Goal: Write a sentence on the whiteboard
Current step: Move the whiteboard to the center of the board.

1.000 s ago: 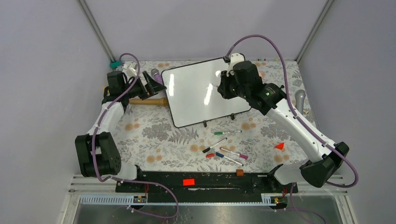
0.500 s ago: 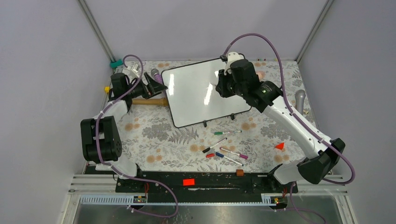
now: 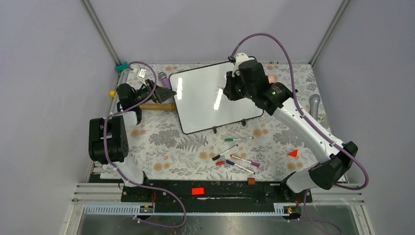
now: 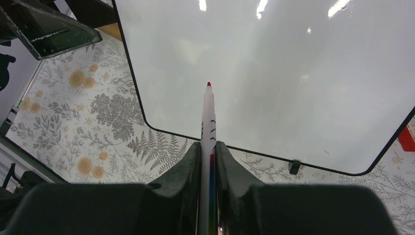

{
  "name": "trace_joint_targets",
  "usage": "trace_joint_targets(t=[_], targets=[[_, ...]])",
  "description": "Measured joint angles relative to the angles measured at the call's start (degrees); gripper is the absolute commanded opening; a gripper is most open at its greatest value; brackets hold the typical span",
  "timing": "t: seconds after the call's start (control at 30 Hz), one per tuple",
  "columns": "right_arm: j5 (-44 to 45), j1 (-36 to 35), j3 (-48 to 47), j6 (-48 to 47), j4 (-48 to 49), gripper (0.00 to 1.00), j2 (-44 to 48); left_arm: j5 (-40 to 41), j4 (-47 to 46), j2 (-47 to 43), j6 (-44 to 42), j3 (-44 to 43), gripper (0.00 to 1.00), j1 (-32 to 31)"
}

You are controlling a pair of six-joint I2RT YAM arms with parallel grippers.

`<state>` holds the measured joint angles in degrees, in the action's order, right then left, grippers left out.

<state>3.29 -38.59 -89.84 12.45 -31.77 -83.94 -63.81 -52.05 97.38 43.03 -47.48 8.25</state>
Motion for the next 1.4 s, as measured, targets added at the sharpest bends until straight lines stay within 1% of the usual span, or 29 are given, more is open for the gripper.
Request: trace_joint_targets(t=[0.07, 0.27, 0.43, 0.53, 0.67, 0.83, 0.93, 1.0, 1.03, 1.27, 1.37, 1.4], targets=[[0.0, 0.0, -0.4, 0.0, 0.1, 0.0, -0.2, -1.2, -1.9, 0.3, 0.1, 0.0, 0.76, 0.0], [-0.5, 0.0, -1.0, 0.0, 0.3, 0.0, -0.7, -4.2, -4.0, 2.6, 0.0, -0.3, 0.71, 0.0], [-0.9, 0.0, -1.1, 0.0, 0.4, 0.0, -0.7, -6.9, -4.2, 5.9, 0.1, -2.2, 0.66, 0.0], [-0.9, 0.0, -1.1, 0.0, 0.4, 0.0, -0.7, -8.0, -4.2, 6.8, 0.1, -3.4, 0.58, -0.2], [-0.9, 0.0, -1.1, 0.0, 0.4, 0.0, -0.7, -9.3, -4.3, 7.9, 0.0, -5.2, 0.57, -0.6], [-1.0, 0.0, -1.1, 0.0, 0.4, 0.0, -0.7, -10.4, -4.3, 9.7, -0.5, -6.6, 0.51, -1.2], [-1.0, 0.0, -1.0, 0.0, 0.4, 0.0, -0.7, -10.9, -3.7, 10.9, -0.8, -6.9, 0.41, -1.4], [-1.0, 0.0, -1.0, -0.1, 0.4, 0.0, -0.7, -11.2, -3.0, 11.4, -1.1, -7.1, 0.31, -1.5], [-1.0, 0.0, -1.0, -0.1, 0.4, 0.0, -0.7, -11.3, -2.7, 11.6, -1.2, -7.3, 0.28, -1.5], [-1.0, 0.0, -1.0, -0.7, 0.4, 0.0, -0.7, -12.4, -1.2, 12.8, -1.5, -10.3, 0.2, -2.1], [-1.0, 0.0, -1.0, -0.9, 0.4, 0.0, -0.7, -13.0, -0.4, 13.8, -1.4, -11.5, 0.12, -2.6], [-1.0, 0.0, -1.0, -1.0, 0.4, 0.0, -0.7, -13.3, -0.3, 14.2, -1.4, -11.9, 0.07, -2.8]])
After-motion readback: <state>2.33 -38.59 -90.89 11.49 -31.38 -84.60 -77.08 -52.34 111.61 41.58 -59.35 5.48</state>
